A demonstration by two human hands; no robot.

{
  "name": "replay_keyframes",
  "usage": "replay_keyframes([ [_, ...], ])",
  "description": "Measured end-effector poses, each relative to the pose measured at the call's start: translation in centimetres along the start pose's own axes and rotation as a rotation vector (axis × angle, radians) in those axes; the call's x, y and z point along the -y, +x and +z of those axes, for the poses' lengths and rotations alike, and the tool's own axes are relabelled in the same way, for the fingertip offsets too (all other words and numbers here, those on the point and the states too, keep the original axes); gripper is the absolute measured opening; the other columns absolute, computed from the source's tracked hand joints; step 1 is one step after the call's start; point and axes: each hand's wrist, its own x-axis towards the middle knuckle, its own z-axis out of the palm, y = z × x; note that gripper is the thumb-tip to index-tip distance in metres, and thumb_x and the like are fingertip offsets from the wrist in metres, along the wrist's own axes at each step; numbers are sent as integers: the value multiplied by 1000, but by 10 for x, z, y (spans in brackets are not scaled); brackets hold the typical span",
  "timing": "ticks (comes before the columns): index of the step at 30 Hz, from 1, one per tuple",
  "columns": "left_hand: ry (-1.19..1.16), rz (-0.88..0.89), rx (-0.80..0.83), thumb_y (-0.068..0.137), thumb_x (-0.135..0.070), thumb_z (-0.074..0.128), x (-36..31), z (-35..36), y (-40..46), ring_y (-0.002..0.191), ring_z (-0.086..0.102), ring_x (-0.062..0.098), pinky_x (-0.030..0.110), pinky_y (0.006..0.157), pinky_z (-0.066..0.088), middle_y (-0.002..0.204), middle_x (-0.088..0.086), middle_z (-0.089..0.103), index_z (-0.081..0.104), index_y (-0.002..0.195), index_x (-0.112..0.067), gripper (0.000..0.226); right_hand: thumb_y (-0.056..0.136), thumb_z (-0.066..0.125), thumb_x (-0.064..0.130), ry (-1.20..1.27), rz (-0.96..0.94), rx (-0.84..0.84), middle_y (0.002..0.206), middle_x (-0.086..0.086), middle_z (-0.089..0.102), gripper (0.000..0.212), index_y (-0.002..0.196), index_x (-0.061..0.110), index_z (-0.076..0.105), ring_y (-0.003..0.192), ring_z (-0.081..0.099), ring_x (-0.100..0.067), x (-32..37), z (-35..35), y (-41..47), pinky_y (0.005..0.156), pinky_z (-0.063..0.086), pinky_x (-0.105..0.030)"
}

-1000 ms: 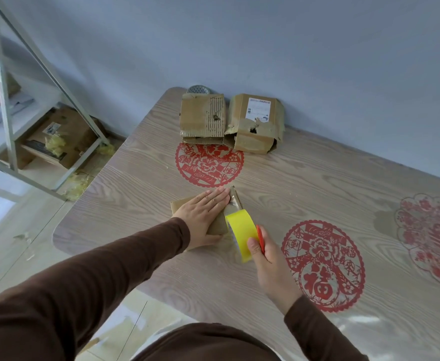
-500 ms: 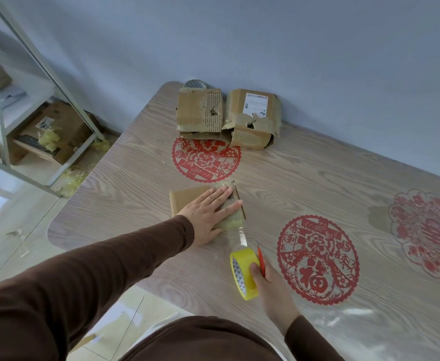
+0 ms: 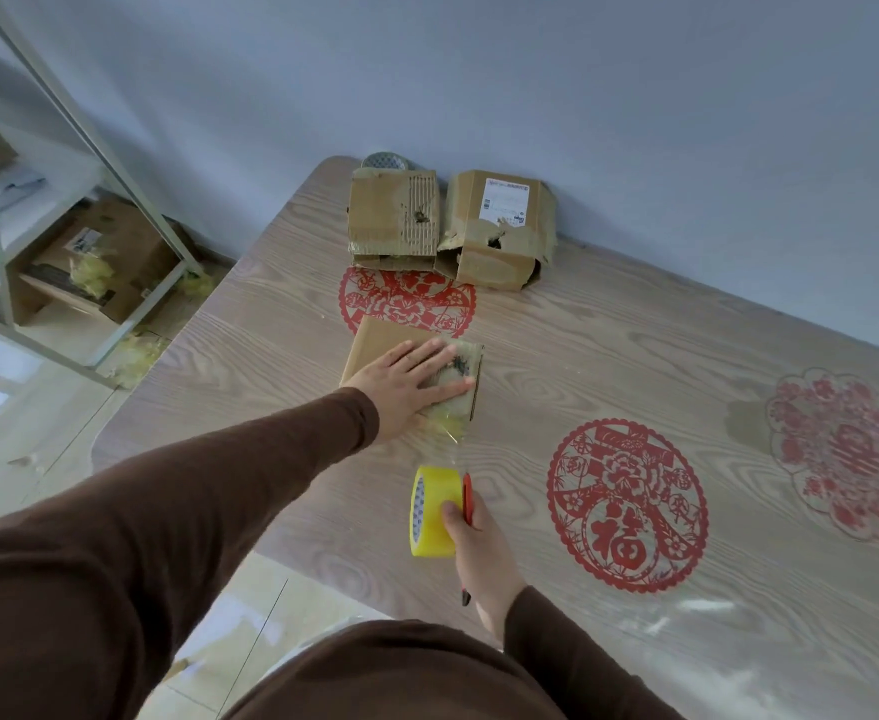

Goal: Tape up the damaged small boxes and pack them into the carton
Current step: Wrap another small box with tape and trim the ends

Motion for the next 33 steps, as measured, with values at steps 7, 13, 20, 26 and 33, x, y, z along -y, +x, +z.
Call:
replay_keyframes([
  [7,-1106,-774,-489,75,-36,53,-97,-2,-77,90,55,21,42,86,50,100,2,59,61,111,-20,40,107,47,25,2,-11,73,117,24,58,21,121,41,45,111,55,4,-3,6,2,92,41,-17],
  [13,-1969,-1005,123,91,-42,68,-108,6,-54,72,63,15,27,63,53,94,6,68,67,115,-21,32,107,46,29,-139,-71,110,118,20,63,32,137,39,47,114,60,-4,-3,-5,4,104,46,-30],
  [20,-1896,-1102,40,74,-40,70,-104,15,-50,77,62,23,40,75,53,85,8,71,79,78,-23,19,103,37,54,-788,-337,-48,74,5,54,36,93,20,42,68,55,-20,37,-52,24,63,38,-37],
  [26,-1715,-1093,19,94,-28,63,-105,20,-45,78,63,21,40,85,55,81,2,71,76,81,-26,19,108,25,39,-1192,-438,-78,90,-9,68,34,92,21,48,84,63,-32,45,-42,55,63,34,-37],
  [33,-1613,-1101,-11,93,-27,64,-103,20,-40,78,61,18,28,74,48,82,2,70,77,89,-19,16,109,26,34,-1360,-337,-60,104,-12,70,43,108,13,64,98,65,-33,47,-37,77,73,39,-37],
])
